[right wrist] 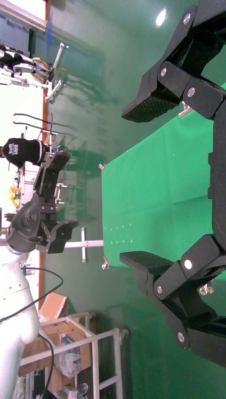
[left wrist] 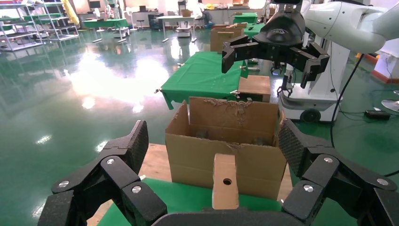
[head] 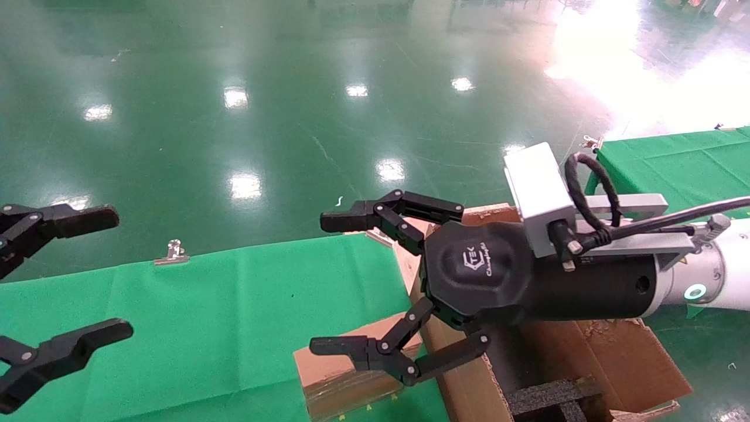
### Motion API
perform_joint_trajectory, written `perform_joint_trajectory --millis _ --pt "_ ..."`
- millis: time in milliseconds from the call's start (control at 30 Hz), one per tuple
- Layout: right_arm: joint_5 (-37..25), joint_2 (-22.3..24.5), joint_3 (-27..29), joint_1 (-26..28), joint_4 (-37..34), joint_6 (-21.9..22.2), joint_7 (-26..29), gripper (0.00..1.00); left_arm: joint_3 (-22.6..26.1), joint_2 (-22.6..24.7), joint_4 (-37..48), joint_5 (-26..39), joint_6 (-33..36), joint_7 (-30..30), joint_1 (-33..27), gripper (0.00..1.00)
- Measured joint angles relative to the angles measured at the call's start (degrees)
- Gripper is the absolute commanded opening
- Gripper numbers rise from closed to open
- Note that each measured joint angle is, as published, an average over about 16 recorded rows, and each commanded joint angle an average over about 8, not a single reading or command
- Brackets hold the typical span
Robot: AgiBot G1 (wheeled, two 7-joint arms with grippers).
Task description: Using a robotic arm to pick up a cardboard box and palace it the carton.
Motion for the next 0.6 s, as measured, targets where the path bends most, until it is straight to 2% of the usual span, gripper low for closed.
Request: perform_joint_trajectory --millis 400,433,600 --pt "0.0 0.0 0.0 0.0 0.0 0.0 0.0 1.0 0.0 0.0 0.0 0.0 0.0 0.0 0.0 0.99" --pt "0.0 0.0 0.0 0.0 0.0 0.0 0.0 1.0 0.0 0.0 0.0 0.0 0.0 0.0 0.0 0.89" --pt "0.0 0.0 0.01 -0.01 0.0 -0.01 -0.01 1.0 0.0 0.0 0.0 0.0 0.0 0.0 0.0 0.27"
